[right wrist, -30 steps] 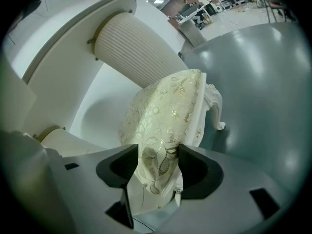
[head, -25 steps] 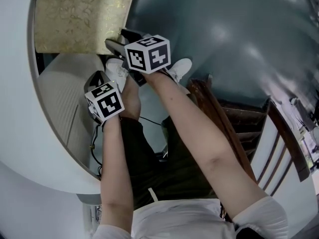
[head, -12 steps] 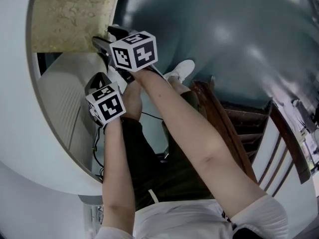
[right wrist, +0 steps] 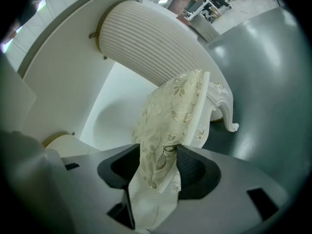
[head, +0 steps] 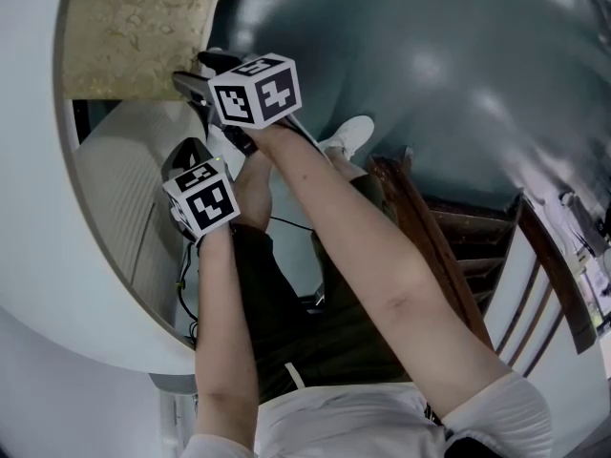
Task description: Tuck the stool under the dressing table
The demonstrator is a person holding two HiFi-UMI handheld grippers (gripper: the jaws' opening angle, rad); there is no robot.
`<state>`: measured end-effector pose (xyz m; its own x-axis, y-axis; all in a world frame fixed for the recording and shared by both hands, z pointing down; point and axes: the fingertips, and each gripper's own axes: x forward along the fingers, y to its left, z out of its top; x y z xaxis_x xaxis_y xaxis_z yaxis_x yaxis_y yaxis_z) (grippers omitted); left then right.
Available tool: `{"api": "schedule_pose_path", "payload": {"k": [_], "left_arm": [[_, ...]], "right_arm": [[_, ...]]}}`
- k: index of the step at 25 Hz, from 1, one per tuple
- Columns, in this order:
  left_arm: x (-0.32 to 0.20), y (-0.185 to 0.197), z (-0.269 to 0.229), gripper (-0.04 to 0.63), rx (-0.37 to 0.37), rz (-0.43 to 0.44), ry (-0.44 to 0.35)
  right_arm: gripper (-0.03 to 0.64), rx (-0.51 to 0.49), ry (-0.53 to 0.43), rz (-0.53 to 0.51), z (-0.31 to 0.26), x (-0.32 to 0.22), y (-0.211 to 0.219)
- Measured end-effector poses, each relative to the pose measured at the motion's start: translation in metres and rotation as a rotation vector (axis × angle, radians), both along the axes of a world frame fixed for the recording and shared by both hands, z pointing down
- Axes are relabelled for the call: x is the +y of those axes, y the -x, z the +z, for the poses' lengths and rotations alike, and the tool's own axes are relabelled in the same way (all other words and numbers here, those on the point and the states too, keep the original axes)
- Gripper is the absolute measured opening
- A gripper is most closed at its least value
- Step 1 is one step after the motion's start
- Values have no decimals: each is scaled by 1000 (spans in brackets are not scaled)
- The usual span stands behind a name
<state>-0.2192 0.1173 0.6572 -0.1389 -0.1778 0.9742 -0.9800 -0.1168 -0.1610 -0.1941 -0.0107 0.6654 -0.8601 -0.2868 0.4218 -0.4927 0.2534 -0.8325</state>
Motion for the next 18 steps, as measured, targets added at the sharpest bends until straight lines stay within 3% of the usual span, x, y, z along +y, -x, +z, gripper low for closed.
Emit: {"api": "schedule_pose_path", "payload": {"k": [2, 9, 11, 14, 18], "left_arm": [[1, -1, -1, 3, 2, -6, -1], [-6, -20, -11, 3, 39, 18, -23], [-10, -28, -18, 3, 53, 41, -36], [-20, -46, -30, 3, 98, 86, -70], [-33, -69, -42, 3, 191, 154, -114]], "right_arm": [[187, 14, -19, 2, -3, 0, -8], [136, 64, -24, 49, -12, 4, -49], [87, 84, -41, 57, -21, 6, -64], [8, 105, -72, 69, -39, 7, -85], [8, 154, -119, 65, -60, 11, -108]]}}
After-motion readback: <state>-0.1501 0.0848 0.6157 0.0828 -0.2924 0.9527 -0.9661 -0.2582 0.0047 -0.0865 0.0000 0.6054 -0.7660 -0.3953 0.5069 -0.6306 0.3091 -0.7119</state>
